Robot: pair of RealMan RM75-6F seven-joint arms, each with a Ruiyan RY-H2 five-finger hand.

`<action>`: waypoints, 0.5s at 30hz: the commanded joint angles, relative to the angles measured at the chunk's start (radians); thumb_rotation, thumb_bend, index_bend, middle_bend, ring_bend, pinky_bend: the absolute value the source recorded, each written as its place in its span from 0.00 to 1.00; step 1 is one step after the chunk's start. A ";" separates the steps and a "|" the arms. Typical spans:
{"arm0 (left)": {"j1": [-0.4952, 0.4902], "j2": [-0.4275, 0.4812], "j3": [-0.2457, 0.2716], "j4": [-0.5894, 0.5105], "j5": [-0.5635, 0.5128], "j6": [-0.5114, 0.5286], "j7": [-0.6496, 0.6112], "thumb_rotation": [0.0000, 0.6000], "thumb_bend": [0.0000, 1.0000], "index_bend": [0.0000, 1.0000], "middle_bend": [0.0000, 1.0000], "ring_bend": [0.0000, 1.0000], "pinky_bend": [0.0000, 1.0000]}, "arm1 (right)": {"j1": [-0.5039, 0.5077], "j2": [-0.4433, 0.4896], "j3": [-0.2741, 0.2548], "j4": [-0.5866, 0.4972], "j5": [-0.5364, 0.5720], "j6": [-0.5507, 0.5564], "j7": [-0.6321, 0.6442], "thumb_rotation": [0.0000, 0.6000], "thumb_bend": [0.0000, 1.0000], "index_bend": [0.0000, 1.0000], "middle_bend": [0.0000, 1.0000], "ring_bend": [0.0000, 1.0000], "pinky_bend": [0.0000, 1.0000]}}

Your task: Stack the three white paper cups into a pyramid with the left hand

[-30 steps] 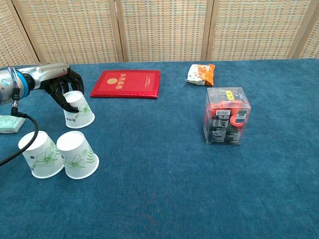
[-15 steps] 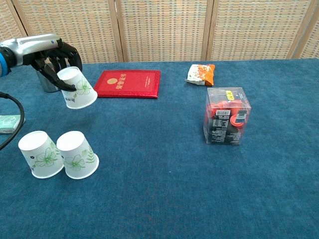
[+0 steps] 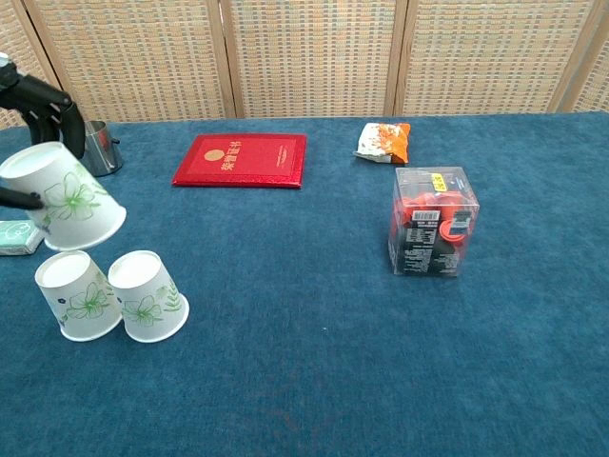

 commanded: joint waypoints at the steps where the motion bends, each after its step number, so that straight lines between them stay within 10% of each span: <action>1: 0.013 0.004 0.020 -0.011 0.025 0.016 0.003 1.00 0.19 0.46 0.49 0.47 0.41 | 0.000 0.001 0.001 -0.001 0.001 0.001 0.001 1.00 0.00 0.00 0.00 0.00 0.00; 15: -0.006 -0.044 0.013 -0.010 -0.028 -0.036 0.081 1.00 0.19 0.46 0.49 0.47 0.41 | -0.003 0.012 0.004 0.000 0.002 0.001 0.029 1.00 0.00 0.00 0.00 0.00 0.00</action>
